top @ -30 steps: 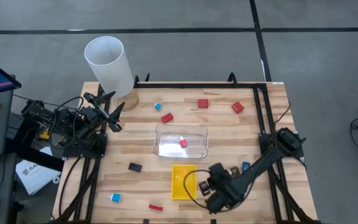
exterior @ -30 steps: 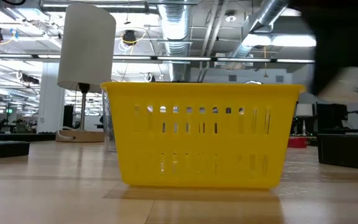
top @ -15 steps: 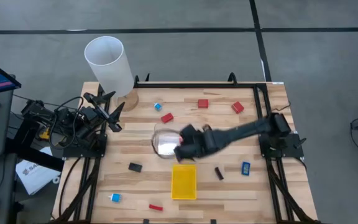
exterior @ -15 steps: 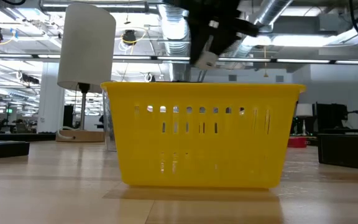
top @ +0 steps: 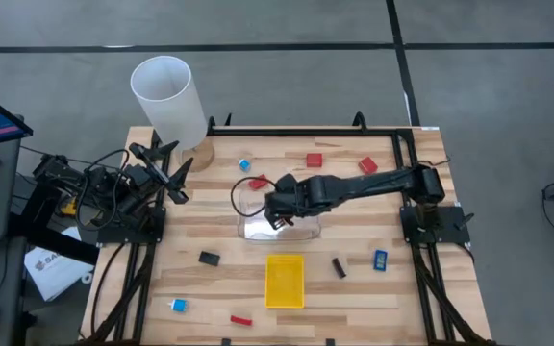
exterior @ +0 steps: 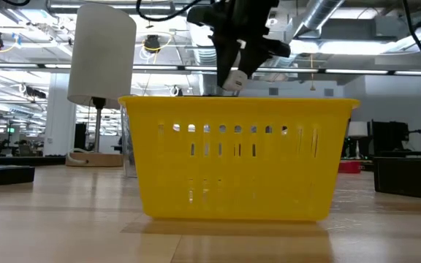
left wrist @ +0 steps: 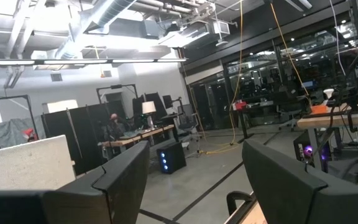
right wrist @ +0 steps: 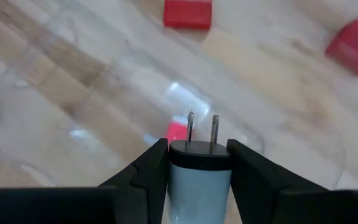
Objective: Pick & Place Office items
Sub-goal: Put the white charger adapter into the transparent bin
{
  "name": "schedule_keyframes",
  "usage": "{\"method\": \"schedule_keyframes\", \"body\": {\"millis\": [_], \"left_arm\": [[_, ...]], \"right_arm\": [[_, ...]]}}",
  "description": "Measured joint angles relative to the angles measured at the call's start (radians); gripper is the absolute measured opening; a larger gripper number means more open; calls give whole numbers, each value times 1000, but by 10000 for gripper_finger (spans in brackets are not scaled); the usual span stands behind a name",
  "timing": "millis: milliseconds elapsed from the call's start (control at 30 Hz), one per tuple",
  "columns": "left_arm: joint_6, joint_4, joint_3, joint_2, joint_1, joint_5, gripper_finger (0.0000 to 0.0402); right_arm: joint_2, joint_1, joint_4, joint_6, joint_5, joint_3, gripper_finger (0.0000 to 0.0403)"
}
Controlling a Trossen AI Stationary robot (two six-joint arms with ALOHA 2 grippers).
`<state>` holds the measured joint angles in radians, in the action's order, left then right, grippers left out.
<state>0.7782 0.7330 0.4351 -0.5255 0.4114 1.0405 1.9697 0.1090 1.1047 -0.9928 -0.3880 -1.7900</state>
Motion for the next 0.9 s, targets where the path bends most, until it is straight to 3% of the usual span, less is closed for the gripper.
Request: {"method": "schedule_keyframes", "body": {"millis": [333,900], "left_arm": [[-4,0,0,0,0,2,253],[-5,1,0,0,0,2,253]], "right_arm": [[0,11,-7,-130,52,92,137],[51,-50,-196,-99,138,216,137]]}}
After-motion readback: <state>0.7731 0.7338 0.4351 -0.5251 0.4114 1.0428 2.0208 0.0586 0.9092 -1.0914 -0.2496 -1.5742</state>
